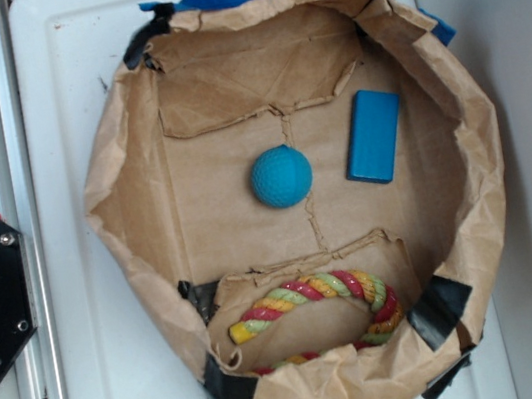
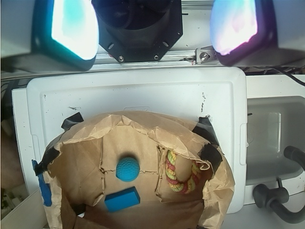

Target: Grab the blue block.

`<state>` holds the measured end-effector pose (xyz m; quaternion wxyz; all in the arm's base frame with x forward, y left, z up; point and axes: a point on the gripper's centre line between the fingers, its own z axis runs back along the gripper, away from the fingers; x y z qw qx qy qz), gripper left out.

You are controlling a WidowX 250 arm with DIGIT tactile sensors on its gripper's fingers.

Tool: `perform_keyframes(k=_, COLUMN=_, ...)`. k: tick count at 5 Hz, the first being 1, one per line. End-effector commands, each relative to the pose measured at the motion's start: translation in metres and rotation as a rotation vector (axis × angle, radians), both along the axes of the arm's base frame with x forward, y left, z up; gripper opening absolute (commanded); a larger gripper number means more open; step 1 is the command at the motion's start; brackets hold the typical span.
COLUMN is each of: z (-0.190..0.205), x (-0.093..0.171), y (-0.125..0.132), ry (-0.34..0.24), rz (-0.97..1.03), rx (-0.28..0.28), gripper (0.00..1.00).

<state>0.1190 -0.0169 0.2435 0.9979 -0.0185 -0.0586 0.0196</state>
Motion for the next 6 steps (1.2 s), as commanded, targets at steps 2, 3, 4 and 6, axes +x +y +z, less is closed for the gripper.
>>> perform_keyframes(k=2, z=-0.002, x=0.041, y=0.010, ry=-0.004, rz=0.040, rx=-0.008, gripper=1.00)
perform_keyframes(k=3, z=-0.004, x=0.077, y=0.018, ry=-0.025, rz=0.098, rx=-0.030, gripper=1.00)
perform_keyframes(k=4, z=-0.011, x=0.094, y=0.023, ry=-0.073, rz=0.274, rx=-0.078, gripper=1.00)
perform_keyframes(k=6, z=-0.019, x=0.105, y=0.031, ry=-0.112, rz=0.473, rx=-0.158, gripper=1.00)
